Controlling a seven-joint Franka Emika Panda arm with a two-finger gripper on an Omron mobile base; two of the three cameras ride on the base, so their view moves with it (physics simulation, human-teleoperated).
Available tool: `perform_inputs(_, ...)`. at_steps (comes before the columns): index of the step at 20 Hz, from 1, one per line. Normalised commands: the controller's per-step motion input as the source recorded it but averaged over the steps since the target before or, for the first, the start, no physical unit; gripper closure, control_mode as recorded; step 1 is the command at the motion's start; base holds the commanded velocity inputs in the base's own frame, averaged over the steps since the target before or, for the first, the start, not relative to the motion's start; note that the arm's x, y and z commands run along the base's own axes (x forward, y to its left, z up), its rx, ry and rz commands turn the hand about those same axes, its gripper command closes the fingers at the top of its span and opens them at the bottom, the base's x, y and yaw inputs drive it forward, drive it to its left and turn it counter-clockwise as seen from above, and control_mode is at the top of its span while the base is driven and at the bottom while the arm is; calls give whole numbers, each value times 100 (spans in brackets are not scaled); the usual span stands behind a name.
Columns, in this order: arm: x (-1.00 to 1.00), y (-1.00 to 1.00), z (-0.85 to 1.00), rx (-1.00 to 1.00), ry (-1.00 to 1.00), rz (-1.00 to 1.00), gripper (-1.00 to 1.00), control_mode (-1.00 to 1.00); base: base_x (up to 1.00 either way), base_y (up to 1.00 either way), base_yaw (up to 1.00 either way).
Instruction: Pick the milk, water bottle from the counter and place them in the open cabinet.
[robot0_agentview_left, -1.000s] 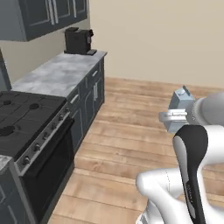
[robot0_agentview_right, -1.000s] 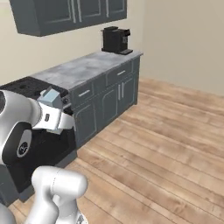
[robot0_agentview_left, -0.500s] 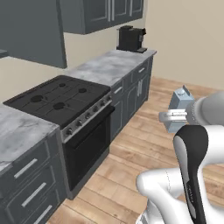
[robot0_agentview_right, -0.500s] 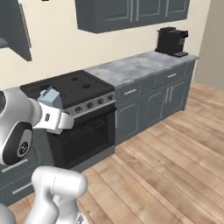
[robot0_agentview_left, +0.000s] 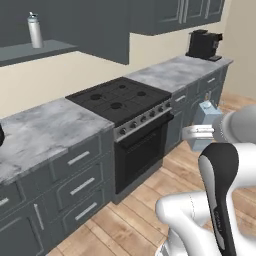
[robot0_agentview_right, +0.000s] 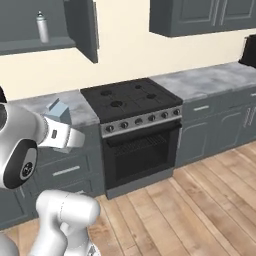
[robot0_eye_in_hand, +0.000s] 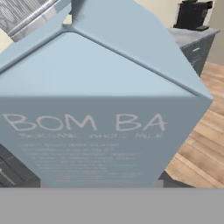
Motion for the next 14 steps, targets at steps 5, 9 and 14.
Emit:
perform_inputs(5,0,0,0,0,0,0,100,100,-10,37,35)
perform_inputs(9,0,0,0,0,0,0,100,100,30,56,19)
perform_inputs(14,0,0,0,0,0,0,100,100,55,40,24)
